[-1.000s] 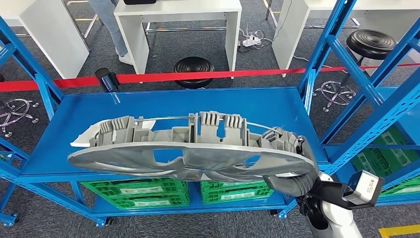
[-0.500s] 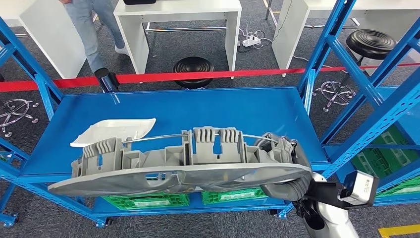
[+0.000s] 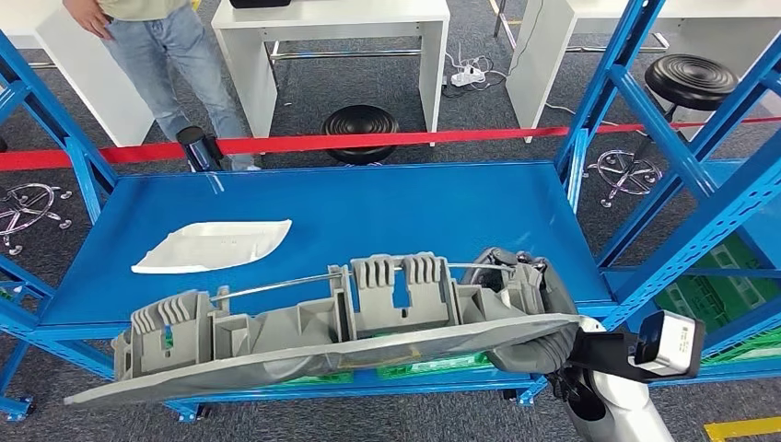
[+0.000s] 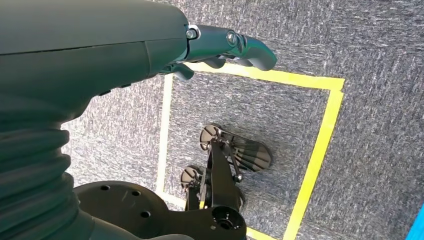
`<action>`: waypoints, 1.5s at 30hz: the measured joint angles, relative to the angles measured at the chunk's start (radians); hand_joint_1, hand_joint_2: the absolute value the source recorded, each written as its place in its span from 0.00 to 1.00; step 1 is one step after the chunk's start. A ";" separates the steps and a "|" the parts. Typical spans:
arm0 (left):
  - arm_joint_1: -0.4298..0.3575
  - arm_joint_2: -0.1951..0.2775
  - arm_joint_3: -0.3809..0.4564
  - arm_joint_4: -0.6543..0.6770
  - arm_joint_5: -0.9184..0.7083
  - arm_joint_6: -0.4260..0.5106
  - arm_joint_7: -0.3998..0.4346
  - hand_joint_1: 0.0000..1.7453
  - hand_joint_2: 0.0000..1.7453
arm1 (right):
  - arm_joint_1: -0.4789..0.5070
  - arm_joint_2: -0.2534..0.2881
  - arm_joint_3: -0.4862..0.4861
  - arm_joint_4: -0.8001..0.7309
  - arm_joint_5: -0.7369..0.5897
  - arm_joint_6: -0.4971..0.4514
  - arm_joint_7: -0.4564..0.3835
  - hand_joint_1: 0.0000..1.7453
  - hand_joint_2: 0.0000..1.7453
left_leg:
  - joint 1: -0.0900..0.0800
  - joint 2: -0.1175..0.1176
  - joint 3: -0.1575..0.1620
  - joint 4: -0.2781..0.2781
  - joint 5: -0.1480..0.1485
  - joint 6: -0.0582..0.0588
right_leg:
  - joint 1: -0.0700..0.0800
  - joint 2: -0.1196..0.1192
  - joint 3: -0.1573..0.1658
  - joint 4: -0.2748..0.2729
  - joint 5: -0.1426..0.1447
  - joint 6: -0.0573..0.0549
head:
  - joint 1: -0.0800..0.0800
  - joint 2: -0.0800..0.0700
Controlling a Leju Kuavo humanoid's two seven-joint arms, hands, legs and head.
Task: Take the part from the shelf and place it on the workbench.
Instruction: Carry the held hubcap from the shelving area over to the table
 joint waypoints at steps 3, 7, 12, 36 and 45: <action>0.000 0.005 0.000 0.000 -0.006 0.000 0.018 0.00 1.00 | -0.002 -0.002 0.003 0.000 -0.003 -0.008 0.002 1.00 1.00 | 0.000 0.000 0.000 -0.001 0.002 0.006 | -0.001 0.000 0.001 -0.001 0.001 0.008 | 0.000 0.000; -0.003 0.005 0.000 -0.001 -0.017 0.000 0.033 0.00 1.00 | -0.016 -0.008 0.009 0.001 -0.021 -0.013 0.014 1.00 1.00 | 0.011 0.005 0.005 -0.017 0.013 0.018 | -0.001 -0.001 -0.056 0.124 -0.074 0.018 | 0.006 0.000; -0.004 0.004 0.000 -0.001 -0.028 0.000 0.052 0.00 1.00 | -0.032 -0.011 0.019 0.007 -0.039 -0.013 0.032 1.00 1.00 | 0.016 0.007 -0.006 -0.001 0.010 0.013 | -0.011 -0.002 -0.123 0.242 -0.074 0.028 | 0.008 0.000; -0.001 -0.007 0.000 -0.004 -0.073 0.032 0.126 0.00 1.00 | -0.048 0.015 0.041 0.022 -0.088 -0.007 0.002 1.00 1.00 | 0.012 0.004 0.047 -0.003 -0.037 0.002 | 0.006 -0.002 -0.126 0.067 0.058 0.002 | -0.009 0.000; -0.001 0.004 0.000 -0.006 -0.089 0.013 0.105 0.00 1.00 | -0.022 0.011 0.030 0.034 -0.089 0.011 -0.014 1.00 1.00 | 0.013 0.009 -0.040 0.025 0.016 0.003 | 0.004 -0.004 -0.047 0.102 -0.027 0.007 | 0.003 0.000</action>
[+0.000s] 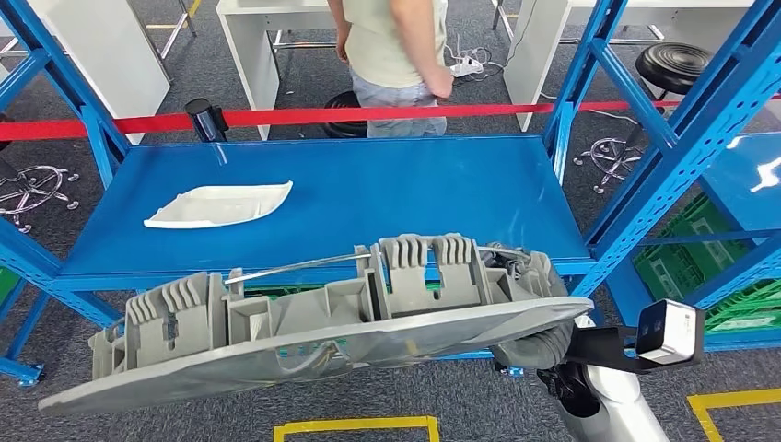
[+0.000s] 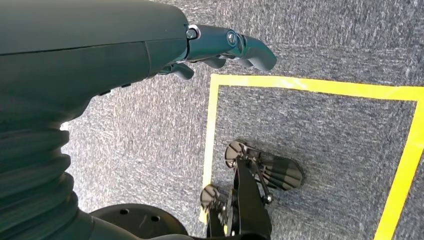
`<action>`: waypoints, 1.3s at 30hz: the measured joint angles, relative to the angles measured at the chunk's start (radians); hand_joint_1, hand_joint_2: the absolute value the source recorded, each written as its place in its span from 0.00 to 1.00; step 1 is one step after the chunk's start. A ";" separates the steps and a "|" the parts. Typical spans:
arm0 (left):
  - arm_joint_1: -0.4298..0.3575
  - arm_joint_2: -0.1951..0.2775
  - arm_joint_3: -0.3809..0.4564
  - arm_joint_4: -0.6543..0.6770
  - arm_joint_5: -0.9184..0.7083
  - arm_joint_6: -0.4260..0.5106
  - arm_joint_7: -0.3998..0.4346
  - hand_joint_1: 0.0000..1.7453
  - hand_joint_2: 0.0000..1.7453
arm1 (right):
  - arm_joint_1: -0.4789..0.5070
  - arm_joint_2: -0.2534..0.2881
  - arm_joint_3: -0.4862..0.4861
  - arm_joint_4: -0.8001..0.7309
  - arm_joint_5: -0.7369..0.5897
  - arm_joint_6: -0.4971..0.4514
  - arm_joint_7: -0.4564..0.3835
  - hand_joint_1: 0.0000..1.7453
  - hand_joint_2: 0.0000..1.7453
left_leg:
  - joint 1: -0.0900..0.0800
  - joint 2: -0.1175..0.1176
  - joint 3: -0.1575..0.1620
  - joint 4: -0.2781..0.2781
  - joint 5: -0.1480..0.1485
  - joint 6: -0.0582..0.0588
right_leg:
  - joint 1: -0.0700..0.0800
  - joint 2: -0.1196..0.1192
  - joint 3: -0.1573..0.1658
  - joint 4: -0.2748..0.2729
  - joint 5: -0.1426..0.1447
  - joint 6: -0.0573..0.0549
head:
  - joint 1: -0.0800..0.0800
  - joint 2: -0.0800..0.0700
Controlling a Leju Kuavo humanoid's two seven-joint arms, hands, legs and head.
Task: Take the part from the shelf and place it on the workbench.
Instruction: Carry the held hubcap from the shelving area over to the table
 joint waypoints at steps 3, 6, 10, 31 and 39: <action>-0.001 0.002 0.000 -0.001 0.000 -0.002 -0.003 0.00 1.00 | 0.004 -0.001 -0.003 0.000 0.000 0.001 -0.001 1.00 1.00 | -0.002 0.000 -0.004 0.003 0.012 -0.017 | 0.007 0.000 0.028 -0.053 0.016 -0.019 | 0.000 0.000; 0.000 0.003 0.000 0.000 0.001 -0.007 -0.004 0.00 1.00 | 0.003 -0.001 -0.005 0.001 -0.003 0.003 0.002 1.00 1.00 | -0.001 -0.002 -0.020 0.020 -0.003 -0.035 | 0.002 -0.001 0.010 -0.065 0.037 -0.042 | -0.002 0.000; 0.001 0.002 0.000 0.001 0.006 -0.010 -0.002 0.00 1.00 | 0.003 -0.002 -0.004 0.016 -0.013 0.036 -0.002 1.00 1.00 | 0.003 -0.004 -0.087 0.234 -0.158 -0.050 | 0.000 -0.001 -0.034 -0.066 0.075 -0.051 | -0.012 0.000; 0.001 0.026 0.017 -0.002 -0.006 -0.010 -0.043 0.00 1.00 | 0.000 0.006 -0.004 0.071 0.002 0.107 -0.039 1.00 1.00 | -0.004 -0.001 -0.014 -0.004 0.018 0.003 | 0.000 -0.001 0.018 -0.007 0.005 0.000 | -0.001 0.000; -0.001 0.029 0.027 -0.006 -0.012 -0.007 -0.043 0.00 1.00 | 0.002 0.030 -0.012 0.062 0.037 0.132 -0.056 1.00 1.00 | -0.006 0.002 -0.025 -0.016 -0.009 -0.005 | 0.006 0.001 0.038 -0.085 0.022 -0.025 | -0.005 0.000</action>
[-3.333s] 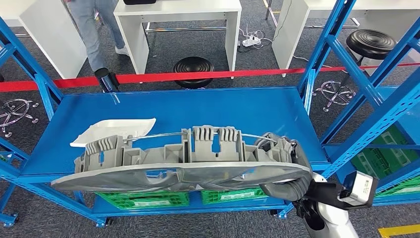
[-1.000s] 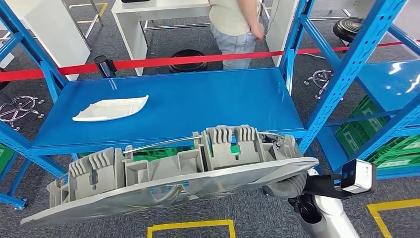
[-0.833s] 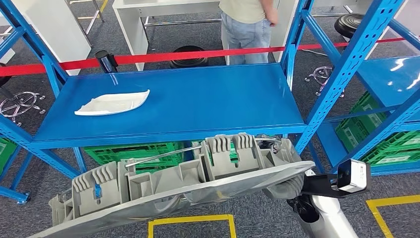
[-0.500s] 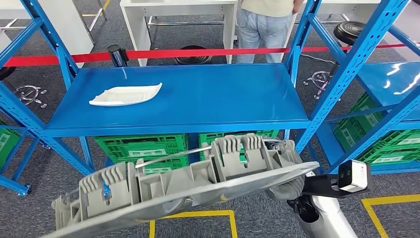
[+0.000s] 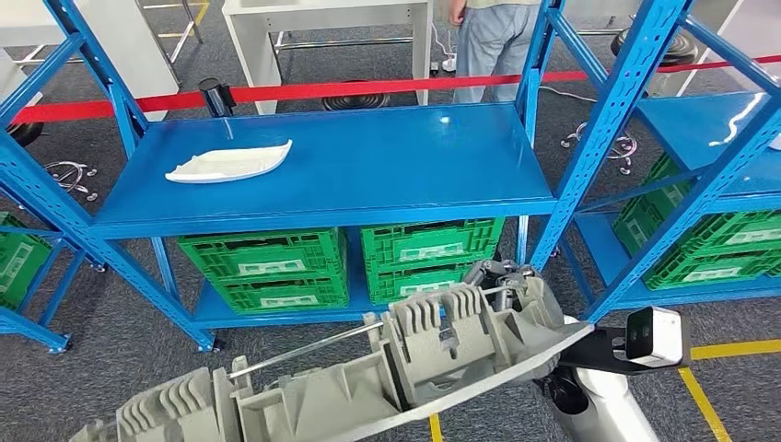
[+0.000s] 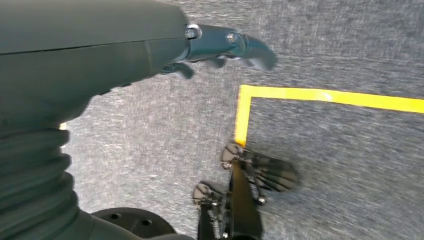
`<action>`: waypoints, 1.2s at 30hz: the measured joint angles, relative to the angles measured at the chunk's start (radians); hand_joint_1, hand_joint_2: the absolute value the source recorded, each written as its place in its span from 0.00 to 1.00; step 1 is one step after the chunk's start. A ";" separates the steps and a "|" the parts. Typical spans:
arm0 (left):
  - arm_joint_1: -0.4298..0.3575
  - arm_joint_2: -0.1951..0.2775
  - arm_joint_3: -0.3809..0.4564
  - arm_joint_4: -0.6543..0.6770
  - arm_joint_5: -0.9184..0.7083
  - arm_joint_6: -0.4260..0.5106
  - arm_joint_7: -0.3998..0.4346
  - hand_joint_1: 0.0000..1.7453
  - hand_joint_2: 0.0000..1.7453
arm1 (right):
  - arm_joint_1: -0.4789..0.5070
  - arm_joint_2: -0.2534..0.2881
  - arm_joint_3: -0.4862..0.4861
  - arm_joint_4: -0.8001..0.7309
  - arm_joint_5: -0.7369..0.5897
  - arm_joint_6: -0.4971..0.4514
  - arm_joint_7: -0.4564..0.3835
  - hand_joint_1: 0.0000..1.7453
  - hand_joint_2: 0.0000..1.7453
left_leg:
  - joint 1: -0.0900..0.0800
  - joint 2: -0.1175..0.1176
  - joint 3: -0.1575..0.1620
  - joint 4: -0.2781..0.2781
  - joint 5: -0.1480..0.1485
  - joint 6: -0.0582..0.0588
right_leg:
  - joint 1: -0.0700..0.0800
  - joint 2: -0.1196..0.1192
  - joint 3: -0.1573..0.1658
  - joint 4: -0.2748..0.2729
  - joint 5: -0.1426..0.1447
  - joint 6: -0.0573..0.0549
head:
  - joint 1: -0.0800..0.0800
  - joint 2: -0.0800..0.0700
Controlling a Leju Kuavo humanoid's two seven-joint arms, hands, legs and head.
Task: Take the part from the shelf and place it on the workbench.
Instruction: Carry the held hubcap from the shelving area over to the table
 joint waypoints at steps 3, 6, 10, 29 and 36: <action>0.000 0.001 0.009 0.000 0.001 0.005 0.007 0.00 1.00 | 0.001 0.005 -0.001 0.000 0.000 0.008 0.004 1.00 1.00 | 0.002 -0.002 0.000 -0.014 0.049 0.000 | 0.004 0.000 -0.006 0.001 0.010 -0.010 | -0.001 0.000; 0.000 -0.001 0.015 0.000 0.004 0.006 0.011 0.00 1.00 | 0.002 0.006 -0.002 0.000 -0.001 0.009 0.007 1.00 1.00 | 0.006 -0.004 -0.002 -0.026 0.090 -0.025 | 0.006 0.000 -0.013 0.004 0.014 -0.013 | -0.001 0.000; -0.001 -0.001 0.016 -0.001 0.004 0.006 0.012 0.00 1.00 | 0.004 0.008 -0.004 -0.001 -0.004 0.011 0.008 1.00 1.00 | 0.002 -0.005 -0.004 -0.027 0.088 -0.016 | 0.000 0.000 -0.013 -0.004 0.019 -0.004 | -0.003 0.000; -0.006 -0.015 0.025 -0.003 0.007 -0.003 0.005 0.00 1.00 | 0.016 0.010 -0.022 -0.009 -0.010 0.016 0.016 1.00 1.00 | 0.055 0.054 -0.057 0.059 0.035 -0.086 | -0.037 -0.017 -0.070 0.066 0.004 0.005 | -0.001 0.000; -0.003 -0.014 0.028 -0.003 0.007 -0.006 -0.001 0.00 1.00 | 0.015 0.011 -0.022 -0.008 -0.010 0.020 0.017 1.00 1.00 | 0.020 -0.024 -0.036 0.181 -0.068 -0.035 | -0.016 0.057 -0.101 0.066 0.030 -0.003 | -0.016 0.000</action>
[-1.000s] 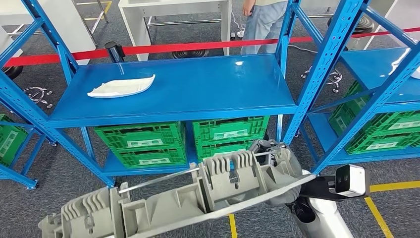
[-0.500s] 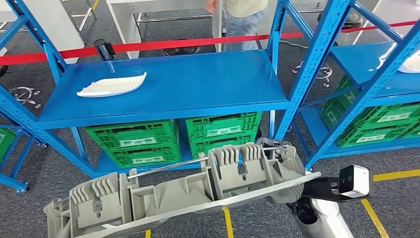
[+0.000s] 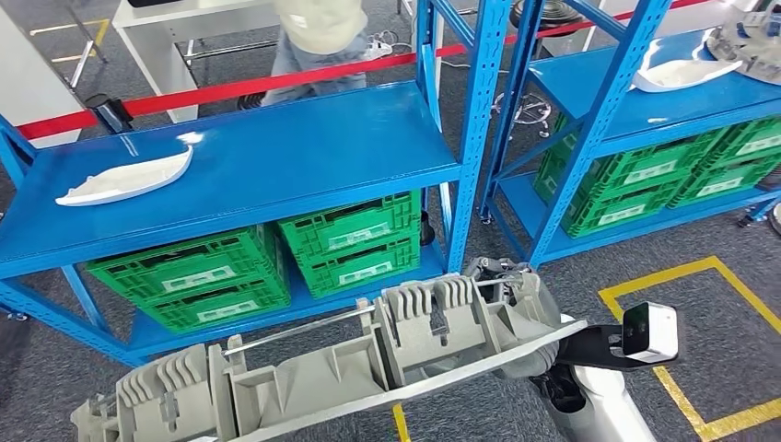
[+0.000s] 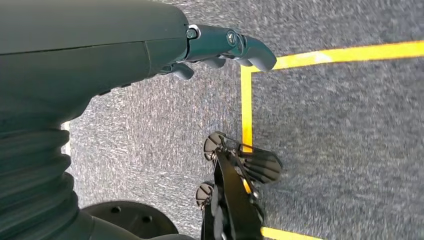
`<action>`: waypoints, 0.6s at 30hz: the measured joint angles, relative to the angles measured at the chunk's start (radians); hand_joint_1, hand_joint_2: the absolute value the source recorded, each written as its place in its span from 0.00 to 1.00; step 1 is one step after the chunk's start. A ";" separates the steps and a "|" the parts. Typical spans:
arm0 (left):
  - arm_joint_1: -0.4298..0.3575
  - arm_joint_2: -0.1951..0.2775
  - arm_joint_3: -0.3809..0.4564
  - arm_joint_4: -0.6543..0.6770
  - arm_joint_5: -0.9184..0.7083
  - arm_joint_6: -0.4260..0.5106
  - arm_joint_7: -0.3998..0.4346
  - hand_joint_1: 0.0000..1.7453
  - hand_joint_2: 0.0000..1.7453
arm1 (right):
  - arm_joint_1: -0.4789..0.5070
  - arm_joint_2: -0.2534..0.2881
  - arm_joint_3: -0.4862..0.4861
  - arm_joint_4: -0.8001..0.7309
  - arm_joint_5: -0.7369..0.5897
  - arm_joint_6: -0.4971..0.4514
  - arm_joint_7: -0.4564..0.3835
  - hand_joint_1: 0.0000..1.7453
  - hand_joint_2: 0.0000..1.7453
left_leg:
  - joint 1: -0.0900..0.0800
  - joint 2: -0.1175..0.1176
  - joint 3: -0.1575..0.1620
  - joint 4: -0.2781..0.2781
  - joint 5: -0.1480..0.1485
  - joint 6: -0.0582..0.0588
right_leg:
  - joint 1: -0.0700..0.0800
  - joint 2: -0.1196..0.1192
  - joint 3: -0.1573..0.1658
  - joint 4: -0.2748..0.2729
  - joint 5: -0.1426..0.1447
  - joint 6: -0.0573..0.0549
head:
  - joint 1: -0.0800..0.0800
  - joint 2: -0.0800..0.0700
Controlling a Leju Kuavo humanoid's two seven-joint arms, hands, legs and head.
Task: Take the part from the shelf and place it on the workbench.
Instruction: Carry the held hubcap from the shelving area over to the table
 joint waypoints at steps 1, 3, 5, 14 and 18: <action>-0.001 0.001 0.000 0.000 0.000 0.000 0.000 0.00 1.00 | 0.000 0.000 0.000 0.000 0.000 0.001 0.000 1.00 1.00 | -0.006 -0.019 0.040 -0.061 0.016 0.010 | 0.001 0.009 0.000 -0.001 0.003 0.003 | 0.001 0.000; -0.003 0.001 0.001 0.000 0.000 -0.001 -0.001 0.00 1.00 | -0.002 0.000 0.000 0.000 0.000 0.003 0.000 1.00 1.00 | -0.017 -0.046 0.086 -0.138 0.032 0.022 | -0.001 0.026 -0.001 -0.005 0.008 0.012 | -0.001 0.000; -0.005 0.001 0.002 0.000 0.000 -0.002 -0.001 0.00 1.00 | -0.004 0.001 0.000 0.000 0.000 0.003 0.000 1.00 1.00 | -0.023 -0.037 0.090 -0.149 0.036 0.027 | -0.004 0.043 -0.002 -0.013 0.015 0.025 | -0.004 0.000; -0.003 -0.004 0.003 0.000 -0.006 -0.003 -0.003 0.00 1.00 | -0.008 0.000 -0.004 0.004 0.001 0.002 0.002 1.00 1.00 | -0.018 0.074 0.084 -0.169 0.054 0.054 | 0.006 -0.053 -0.085 0.193 -0.091 0.044 | 0.010 0.000; -0.006 -0.006 0.003 0.000 -0.009 -0.006 -0.008 0.00 1.00 | -0.011 -0.001 -0.004 0.005 0.002 0.002 0.003 1.00 1.00 | -0.023 0.113 0.081 -0.154 0.048 0.040 | 0.013 -0.117 0.041 -0.017 -0.021 0.027 | 0.011 0.000</action>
